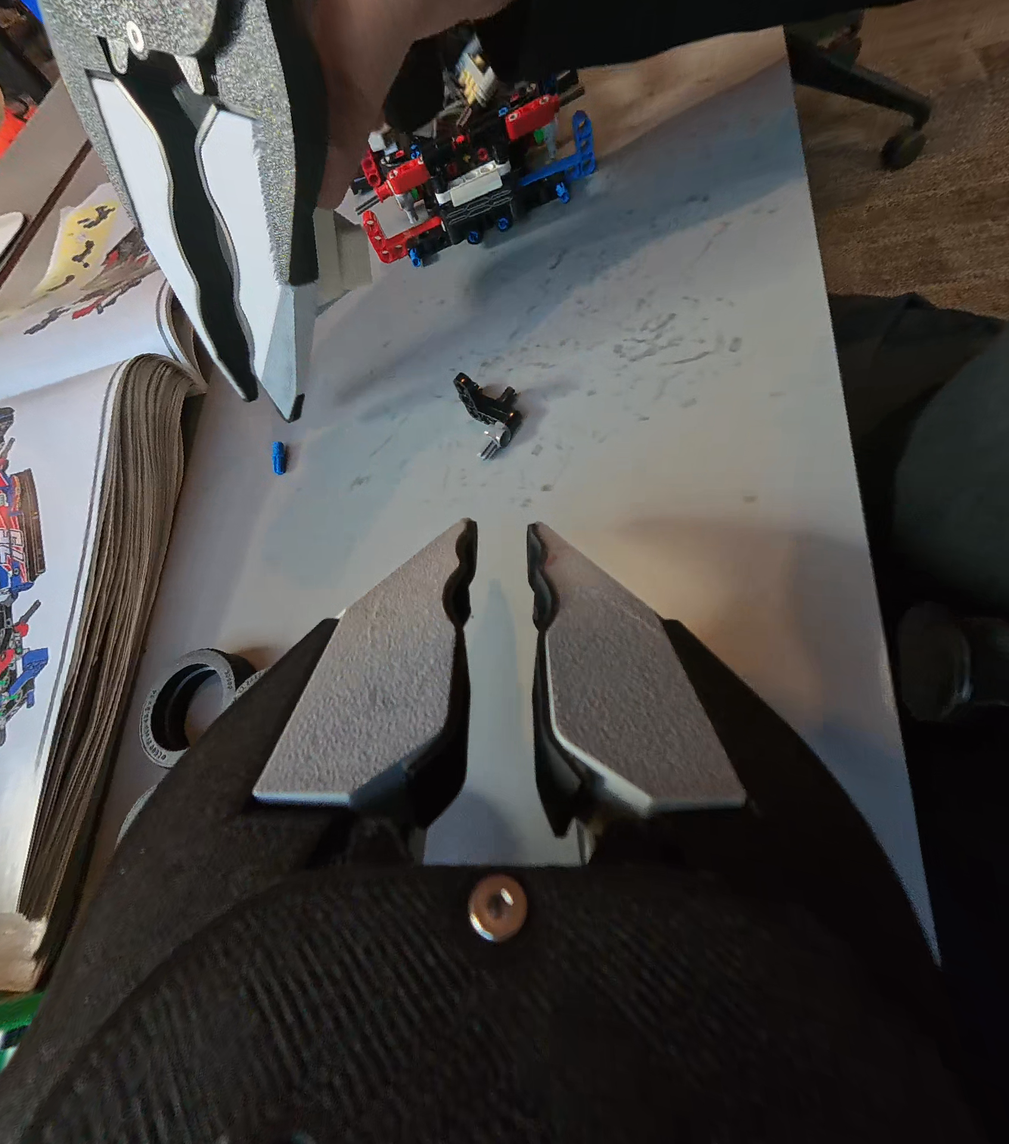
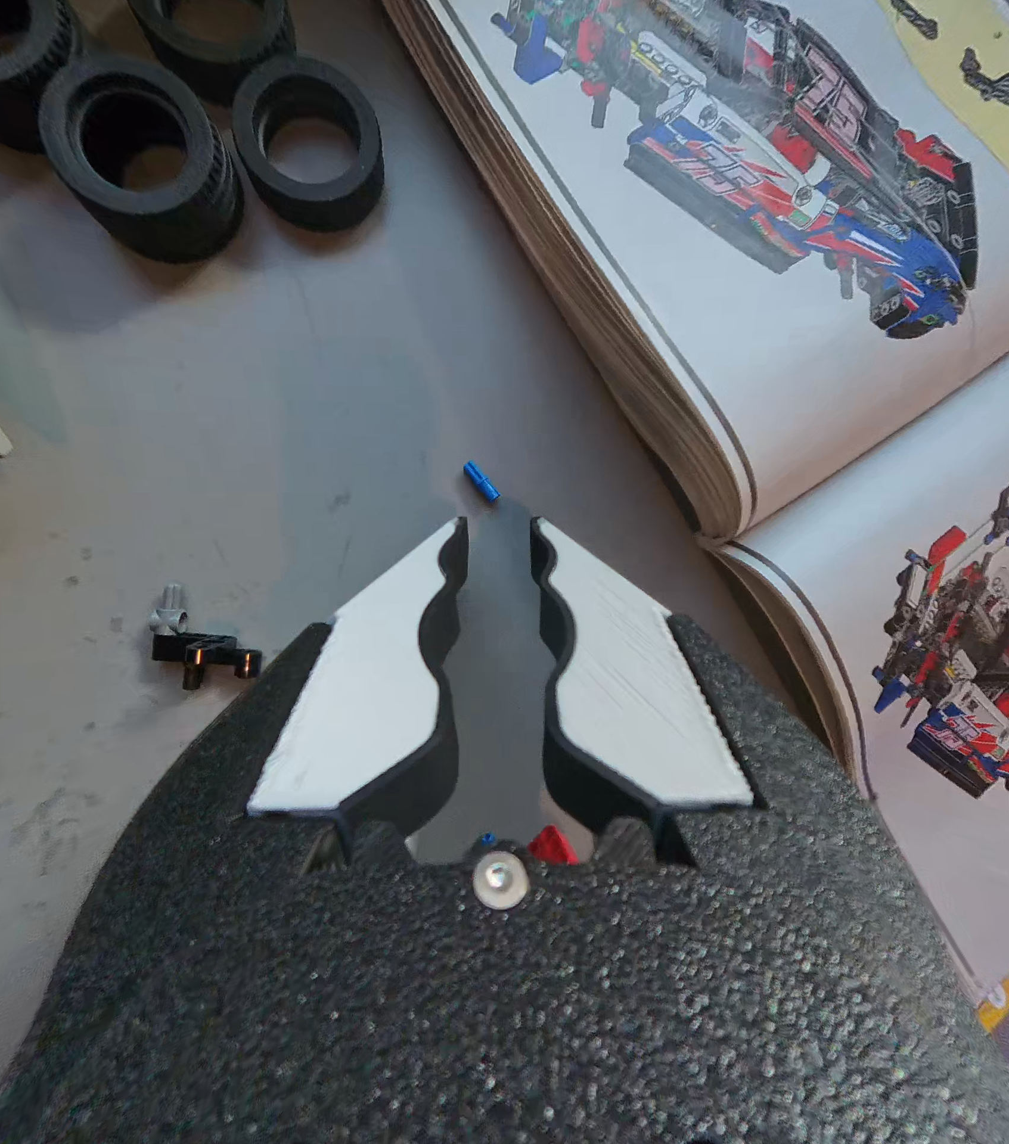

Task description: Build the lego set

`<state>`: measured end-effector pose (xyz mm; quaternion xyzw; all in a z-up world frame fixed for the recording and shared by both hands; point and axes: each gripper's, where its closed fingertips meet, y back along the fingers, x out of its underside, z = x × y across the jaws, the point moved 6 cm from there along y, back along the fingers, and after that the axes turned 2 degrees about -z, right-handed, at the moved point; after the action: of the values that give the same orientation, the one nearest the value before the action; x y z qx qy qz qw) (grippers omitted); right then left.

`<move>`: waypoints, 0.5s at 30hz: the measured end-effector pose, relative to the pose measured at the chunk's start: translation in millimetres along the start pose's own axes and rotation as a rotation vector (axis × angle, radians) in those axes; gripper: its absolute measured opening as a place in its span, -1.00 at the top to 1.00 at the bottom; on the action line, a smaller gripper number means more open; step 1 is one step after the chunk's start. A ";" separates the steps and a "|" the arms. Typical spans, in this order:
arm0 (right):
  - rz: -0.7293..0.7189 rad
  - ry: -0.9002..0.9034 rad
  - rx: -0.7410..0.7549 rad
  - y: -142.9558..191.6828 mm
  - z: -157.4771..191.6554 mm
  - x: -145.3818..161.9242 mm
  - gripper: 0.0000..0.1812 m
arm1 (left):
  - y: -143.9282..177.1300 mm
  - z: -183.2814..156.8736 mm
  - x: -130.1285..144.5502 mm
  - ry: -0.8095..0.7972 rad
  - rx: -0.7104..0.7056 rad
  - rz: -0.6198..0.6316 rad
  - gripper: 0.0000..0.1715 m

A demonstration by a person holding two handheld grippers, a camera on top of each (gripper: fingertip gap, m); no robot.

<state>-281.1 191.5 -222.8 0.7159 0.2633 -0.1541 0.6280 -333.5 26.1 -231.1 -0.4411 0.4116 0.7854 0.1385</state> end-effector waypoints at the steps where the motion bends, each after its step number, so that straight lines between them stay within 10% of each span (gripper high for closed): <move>1: 0.005 0.010 0.009 0.4 -0.2 0.0 0.79 | -0.4 -0.6 0.2 -0.011 -0.007 0.005 0.85; 15: 0.071 0.076 -0.077 -14.4 -2.0 -6.8 0.80 | -1.1 -8.7 0.2 -0.119 -0.044 0.011 0.86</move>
<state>-295.1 193.2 -230.5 0.7053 0.2670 -0.0942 0.6499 -327.9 20.0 -234.2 -0.3945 0.3878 0.8197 0.1485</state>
